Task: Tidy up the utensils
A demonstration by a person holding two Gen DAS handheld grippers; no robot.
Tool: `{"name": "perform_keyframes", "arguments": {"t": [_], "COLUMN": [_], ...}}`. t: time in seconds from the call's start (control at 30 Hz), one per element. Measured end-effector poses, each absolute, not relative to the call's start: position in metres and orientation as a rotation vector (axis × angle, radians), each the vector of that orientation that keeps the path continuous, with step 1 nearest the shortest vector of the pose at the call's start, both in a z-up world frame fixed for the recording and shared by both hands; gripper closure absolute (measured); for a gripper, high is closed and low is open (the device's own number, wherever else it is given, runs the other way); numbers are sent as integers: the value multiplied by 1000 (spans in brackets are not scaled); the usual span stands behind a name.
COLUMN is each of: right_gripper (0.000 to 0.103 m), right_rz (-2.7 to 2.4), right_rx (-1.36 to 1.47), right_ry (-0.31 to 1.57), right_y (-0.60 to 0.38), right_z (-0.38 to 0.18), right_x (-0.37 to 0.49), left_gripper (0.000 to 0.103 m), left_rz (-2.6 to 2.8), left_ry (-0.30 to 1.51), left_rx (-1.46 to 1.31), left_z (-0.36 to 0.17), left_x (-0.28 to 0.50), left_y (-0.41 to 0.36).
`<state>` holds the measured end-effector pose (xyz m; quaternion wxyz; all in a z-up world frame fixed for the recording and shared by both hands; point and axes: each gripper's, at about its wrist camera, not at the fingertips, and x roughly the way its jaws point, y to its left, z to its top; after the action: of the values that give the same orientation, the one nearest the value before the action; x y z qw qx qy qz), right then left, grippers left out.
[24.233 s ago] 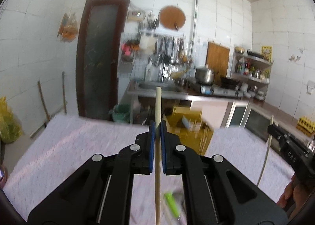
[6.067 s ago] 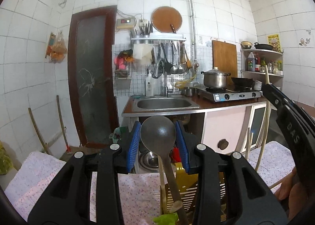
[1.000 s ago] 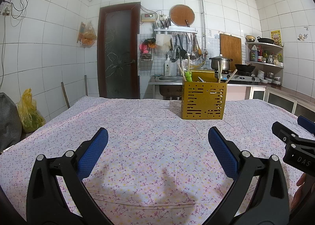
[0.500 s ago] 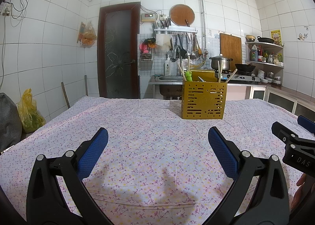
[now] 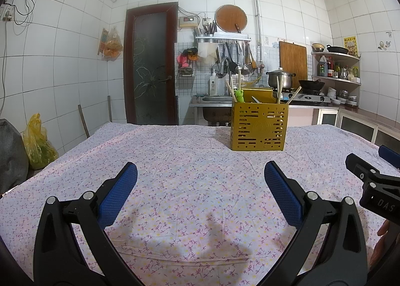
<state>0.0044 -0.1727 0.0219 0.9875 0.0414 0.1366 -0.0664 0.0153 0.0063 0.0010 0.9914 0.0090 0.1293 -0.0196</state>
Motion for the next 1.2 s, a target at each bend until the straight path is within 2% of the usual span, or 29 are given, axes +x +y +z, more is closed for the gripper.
{"name": "perform_keyframes", "arguments": {"t": [1.2], "right_gripper": [4], "right_rz": [-132], "right_rx": [81], "right_ry": [273], "right_y": [-173], "right_z": [21], "right_x": [4], "left_gripper": [5], "left_rz": [-45], "left_ry": [275], "left_rx": [27], "left_z": [-5], "left_x": [18], "left_y": [9]}}
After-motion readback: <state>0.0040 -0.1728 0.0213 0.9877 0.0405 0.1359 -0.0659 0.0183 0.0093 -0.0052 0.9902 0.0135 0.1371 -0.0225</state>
